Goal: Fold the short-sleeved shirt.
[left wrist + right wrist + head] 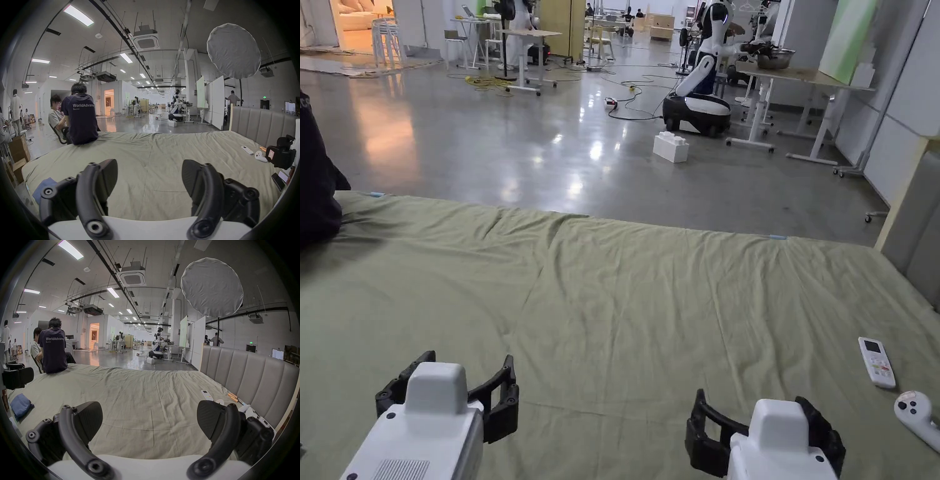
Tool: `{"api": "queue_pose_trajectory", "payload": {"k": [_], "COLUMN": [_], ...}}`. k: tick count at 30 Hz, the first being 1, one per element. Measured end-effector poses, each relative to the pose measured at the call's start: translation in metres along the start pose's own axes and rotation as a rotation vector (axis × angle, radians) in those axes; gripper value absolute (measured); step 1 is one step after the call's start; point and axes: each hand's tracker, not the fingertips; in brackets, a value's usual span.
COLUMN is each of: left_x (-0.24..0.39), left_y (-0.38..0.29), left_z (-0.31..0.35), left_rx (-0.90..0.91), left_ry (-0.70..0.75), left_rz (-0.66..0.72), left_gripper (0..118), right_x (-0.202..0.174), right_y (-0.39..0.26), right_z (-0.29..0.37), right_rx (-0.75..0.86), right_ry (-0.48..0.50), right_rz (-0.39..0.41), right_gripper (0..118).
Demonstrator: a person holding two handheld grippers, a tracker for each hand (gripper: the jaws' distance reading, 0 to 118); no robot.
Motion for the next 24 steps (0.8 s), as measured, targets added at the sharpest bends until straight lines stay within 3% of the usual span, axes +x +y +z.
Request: {"api": "queue_pose_trajectory", "payload": {"k": [7,10,18,24], "left_x": [-0.003,-0.002,0.003,0.001], "left_y": [0.005,0.008,0.012,0.011], "left_z": [0.001,0.000,-0.005,-0.007], "left_rx": [0.016,0.032,0.047,0.072], "left_ry": [0.005,0.007,-0.071,-0.051], "left_rz": [0.006,0.000,0.006,0.080], "left_gripper": [96,105,105,105], "right_x": [-0.002,0.003,0.008,0.010], "right_y": [0.006,0.006,0.013,0.023], "right_z": [-0.001,-0.004,-0.011,-0.014], "right_rx": [0.017,0.000,0.024,0.004], "right_ry": [-0.017,0.011,-0.002,-0.053], "right_rz": [0.018,-0.045,-0.100,-0.127], "right_gripper": [117,118,118,118]}}
